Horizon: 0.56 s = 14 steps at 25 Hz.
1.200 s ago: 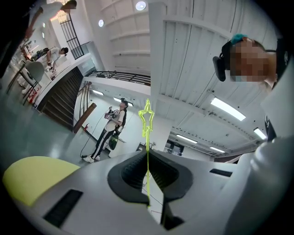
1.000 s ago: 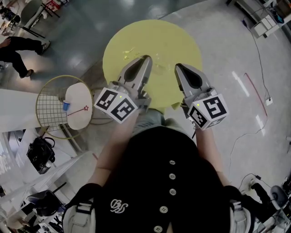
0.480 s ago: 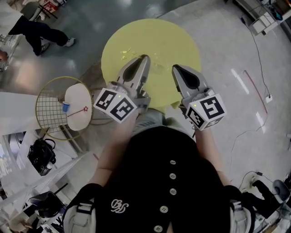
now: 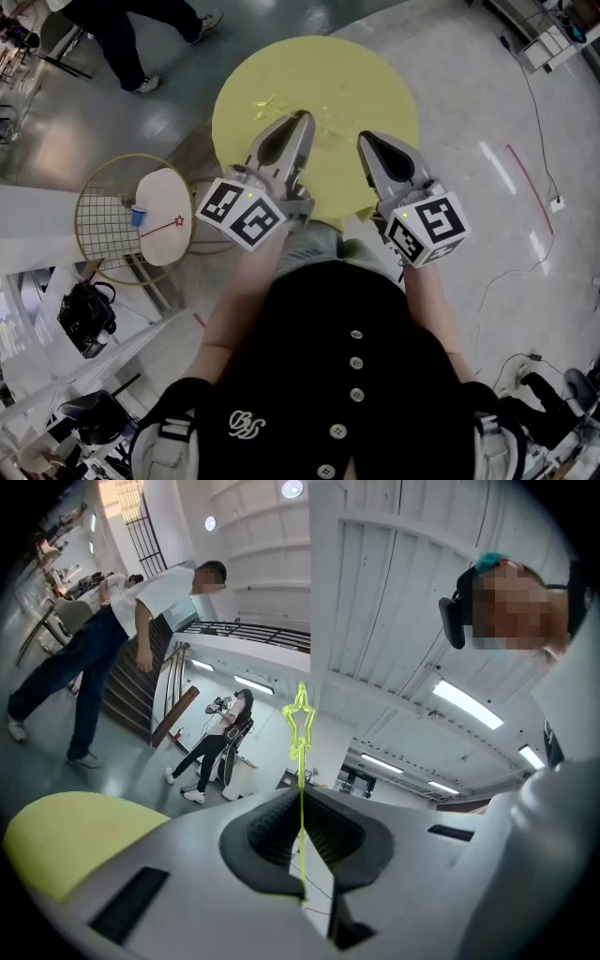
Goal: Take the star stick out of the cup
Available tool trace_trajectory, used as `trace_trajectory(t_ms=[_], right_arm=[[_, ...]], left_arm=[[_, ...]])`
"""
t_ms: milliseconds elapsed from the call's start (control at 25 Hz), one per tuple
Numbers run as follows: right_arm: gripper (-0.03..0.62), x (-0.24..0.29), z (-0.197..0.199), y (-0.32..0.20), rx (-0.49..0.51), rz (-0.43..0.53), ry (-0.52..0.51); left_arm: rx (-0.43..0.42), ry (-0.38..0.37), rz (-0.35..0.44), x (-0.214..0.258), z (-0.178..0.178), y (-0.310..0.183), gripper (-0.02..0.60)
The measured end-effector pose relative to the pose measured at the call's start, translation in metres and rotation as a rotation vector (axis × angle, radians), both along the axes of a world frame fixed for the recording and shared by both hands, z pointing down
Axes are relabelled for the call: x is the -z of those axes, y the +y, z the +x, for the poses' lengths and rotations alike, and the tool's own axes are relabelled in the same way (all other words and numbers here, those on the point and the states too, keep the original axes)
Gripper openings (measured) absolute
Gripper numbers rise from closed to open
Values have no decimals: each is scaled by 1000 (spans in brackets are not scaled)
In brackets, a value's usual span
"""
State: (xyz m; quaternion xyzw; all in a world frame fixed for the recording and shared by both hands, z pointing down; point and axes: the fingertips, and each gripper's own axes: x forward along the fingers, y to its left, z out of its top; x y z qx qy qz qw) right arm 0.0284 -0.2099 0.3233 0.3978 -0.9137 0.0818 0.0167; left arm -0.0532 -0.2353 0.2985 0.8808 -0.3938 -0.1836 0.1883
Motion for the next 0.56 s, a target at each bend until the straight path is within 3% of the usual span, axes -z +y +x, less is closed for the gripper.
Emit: trace_trajectory(t_ms=[560], right_arm=[[5,-4,-10,8,28,-16,-20]], left_arm=[[8,-8,-14,-2,-13,7,18]])
